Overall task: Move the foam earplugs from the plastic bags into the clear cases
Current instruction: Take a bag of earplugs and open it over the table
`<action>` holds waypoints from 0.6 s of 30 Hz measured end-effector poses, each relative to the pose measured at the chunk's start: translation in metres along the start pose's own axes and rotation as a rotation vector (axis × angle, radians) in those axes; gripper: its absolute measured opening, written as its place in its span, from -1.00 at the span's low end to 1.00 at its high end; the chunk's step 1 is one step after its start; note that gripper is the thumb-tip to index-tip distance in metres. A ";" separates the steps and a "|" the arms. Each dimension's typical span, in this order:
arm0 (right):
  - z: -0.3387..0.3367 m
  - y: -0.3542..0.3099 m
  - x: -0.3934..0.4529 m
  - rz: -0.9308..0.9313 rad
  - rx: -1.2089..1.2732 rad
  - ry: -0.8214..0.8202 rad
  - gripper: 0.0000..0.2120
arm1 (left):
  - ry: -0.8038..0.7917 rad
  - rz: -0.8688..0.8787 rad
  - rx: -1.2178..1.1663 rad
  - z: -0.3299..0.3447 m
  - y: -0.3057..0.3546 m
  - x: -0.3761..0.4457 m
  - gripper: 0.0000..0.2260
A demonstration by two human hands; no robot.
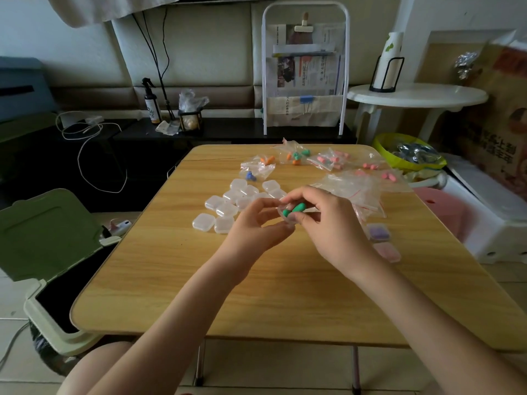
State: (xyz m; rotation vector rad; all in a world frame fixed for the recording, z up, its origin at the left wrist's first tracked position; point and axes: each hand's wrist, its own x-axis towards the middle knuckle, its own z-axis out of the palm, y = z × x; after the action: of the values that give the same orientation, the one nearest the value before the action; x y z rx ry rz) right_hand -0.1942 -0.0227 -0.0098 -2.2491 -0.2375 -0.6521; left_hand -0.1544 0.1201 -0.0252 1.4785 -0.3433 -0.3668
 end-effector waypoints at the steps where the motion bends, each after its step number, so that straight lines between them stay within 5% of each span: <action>1: 0.000 0.000 0.000 -0.008 -0.029 -0.028 -0.72 | -0.018 -0.018 -0.073 0.000 0.001 0.000 -0.68; 5: -0.001 0.003 0.001 -0.020 -0.127 -0.069 -0.70 | -0.059 -0.067 -0.259 -0.001 0.004 0.002 -0.73; 18: -0.002 0.008 -0.002 -0.040 -0.125 -0.160 -0.58 | -0.018 -0.086 -0.244 -0.002 0.000 0.001 -0.76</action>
State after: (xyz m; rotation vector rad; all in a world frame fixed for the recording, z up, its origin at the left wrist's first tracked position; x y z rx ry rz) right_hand -0.1937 -0.0297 -0.0140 -2.4260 -0.3295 -0.5203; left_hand -0.1528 0.1212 -0.0254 1.2541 -0.2406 -0.4741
